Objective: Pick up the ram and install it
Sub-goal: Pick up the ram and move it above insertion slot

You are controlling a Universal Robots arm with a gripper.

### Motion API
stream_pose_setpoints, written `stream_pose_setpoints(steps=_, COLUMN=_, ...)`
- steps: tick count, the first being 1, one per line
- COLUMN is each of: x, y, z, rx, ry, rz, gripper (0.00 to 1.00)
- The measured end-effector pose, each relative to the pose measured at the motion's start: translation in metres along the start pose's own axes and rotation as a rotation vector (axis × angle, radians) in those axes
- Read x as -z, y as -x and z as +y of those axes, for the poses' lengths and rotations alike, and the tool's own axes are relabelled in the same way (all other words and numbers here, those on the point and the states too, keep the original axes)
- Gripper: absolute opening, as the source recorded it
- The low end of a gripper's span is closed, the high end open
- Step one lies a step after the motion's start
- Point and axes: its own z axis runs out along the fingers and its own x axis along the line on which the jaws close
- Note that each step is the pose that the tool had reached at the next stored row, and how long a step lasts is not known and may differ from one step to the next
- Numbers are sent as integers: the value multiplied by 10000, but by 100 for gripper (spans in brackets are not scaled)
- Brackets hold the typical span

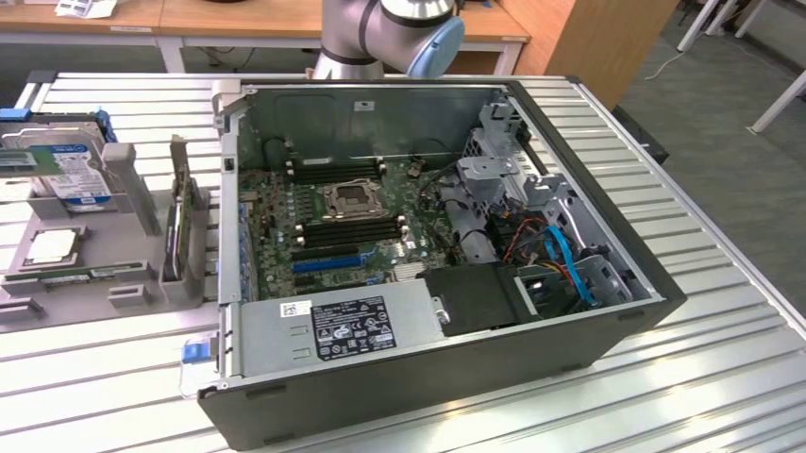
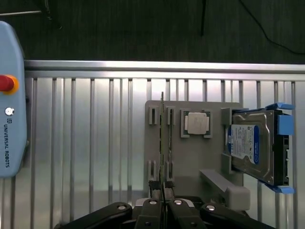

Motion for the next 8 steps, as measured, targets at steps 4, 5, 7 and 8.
stream_pose_setpoints(steps=4, x=59, y=2, z=2, rx=0, ry=0, rz=0, gripper=12)
stream_pose_setpoints(steps=5, x=76, y=2, z=3, rx=0, ry=0, rz=0, gripper=12)
stream_pose_setpoints(steps=7, x=108, y=3, z=5, rx=0, ry=0, rz=0, gripper=12)
stream_pose_setpoints(steps=8, x=125, y=4, z=5, rx=0, ry=0, rz=0, gripper=12)
